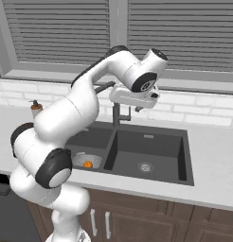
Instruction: Put the colander in the sink, put the tangerine in the colander, and turn on the sink faucet and pour water over the colander.
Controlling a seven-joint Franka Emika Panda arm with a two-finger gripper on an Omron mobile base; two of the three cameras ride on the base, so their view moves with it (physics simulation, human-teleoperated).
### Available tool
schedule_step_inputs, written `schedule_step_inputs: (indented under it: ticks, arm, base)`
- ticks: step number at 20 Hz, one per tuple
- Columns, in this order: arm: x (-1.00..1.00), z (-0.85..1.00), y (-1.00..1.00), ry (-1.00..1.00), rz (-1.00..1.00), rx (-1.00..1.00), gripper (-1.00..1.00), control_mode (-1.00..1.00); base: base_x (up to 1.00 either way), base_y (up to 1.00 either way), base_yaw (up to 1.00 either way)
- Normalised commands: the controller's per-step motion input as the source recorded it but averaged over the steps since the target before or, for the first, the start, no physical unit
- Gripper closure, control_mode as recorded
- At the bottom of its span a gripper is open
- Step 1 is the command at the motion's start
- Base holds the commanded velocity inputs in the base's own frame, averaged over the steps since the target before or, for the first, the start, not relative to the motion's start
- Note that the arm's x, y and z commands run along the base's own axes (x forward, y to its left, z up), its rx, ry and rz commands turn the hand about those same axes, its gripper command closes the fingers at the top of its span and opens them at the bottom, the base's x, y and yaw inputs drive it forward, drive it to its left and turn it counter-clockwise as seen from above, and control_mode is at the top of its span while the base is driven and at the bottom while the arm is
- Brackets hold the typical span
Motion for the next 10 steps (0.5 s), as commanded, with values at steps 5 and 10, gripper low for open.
schedule_step_inputs:
  ticks: [5, 10]
  arm:
    - [0.01, -0.58, -0.55, -0.06, 0.63, 0.01, -1.0, -1.0]
    - [0.02, -0.37, -0.14, -0.28, 0.94, 0.0, -1.0, -1.0]
  base:
    - [0.0, 0.0, 0.0]
    - [0.0, 0.0, 0.0]
